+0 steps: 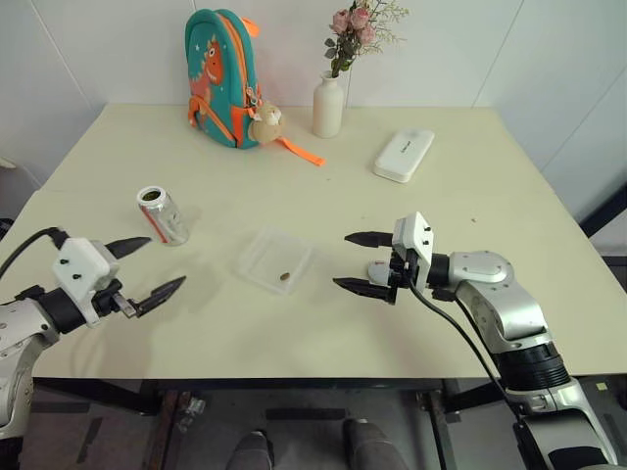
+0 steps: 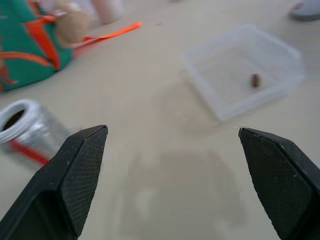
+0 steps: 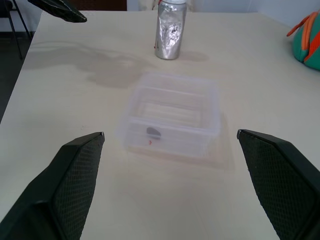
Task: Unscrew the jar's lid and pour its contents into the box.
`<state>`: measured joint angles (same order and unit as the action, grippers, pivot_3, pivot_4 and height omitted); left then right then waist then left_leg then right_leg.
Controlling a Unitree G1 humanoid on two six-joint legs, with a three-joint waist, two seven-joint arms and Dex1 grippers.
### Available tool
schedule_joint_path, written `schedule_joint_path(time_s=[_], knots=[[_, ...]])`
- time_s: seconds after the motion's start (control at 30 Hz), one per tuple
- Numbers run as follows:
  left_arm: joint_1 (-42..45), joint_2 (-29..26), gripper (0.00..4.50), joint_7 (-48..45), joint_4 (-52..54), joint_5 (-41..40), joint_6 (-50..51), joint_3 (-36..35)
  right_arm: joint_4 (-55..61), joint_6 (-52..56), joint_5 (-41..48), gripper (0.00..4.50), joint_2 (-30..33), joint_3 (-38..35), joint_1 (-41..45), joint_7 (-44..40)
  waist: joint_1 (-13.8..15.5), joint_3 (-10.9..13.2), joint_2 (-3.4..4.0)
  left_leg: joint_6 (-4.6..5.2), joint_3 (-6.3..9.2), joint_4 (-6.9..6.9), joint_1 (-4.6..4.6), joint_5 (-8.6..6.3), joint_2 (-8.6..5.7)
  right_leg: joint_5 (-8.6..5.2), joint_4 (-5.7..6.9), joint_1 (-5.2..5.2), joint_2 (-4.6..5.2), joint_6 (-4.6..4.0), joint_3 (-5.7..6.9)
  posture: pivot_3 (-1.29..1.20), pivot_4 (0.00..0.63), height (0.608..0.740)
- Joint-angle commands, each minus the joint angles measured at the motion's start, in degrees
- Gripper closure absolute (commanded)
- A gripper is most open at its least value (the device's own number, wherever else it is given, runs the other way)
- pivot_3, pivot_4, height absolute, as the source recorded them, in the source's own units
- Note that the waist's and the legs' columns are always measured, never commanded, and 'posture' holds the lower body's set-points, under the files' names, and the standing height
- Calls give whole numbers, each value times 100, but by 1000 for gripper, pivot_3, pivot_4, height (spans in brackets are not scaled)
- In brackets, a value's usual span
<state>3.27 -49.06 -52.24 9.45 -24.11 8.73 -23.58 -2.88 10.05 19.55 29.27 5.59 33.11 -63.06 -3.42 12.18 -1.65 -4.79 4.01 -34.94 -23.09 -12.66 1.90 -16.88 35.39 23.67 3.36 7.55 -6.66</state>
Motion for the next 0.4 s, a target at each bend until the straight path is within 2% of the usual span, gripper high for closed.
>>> schedule_joint_path(time_s=[0.03,0.13,0.2,0.4], knots=[[329,-140,20,-418,-198,-142,-245,68,39,-767,-87,0,170,-143,69,-308,-9,0,1,0,0,5,0,0,1,0,1,2,-1,1,0,0,150,740],[717,-121,20,-498,-501,-52,-334,229,89,-377,178,0,430,-238,86,-527,-11,0,1,5,0,6,2,-4,2,7,12,4,-2,28,0,0,150,740],[877,-94,20,-557,-652,-8,-364,341,121,-144,363,0,574,-365,104,-601,-11,1,1,6,1,5,1,-4,1,38,14,4,-1,86,1,0,150,740],[593,-28,20,-547,-385,-71,-258,358,223,-42,364,0,704,-526,-27,-434,-41,1,1,6,1,6,1,-6,2,32,14,6,-2,76,1,0,150,740]])
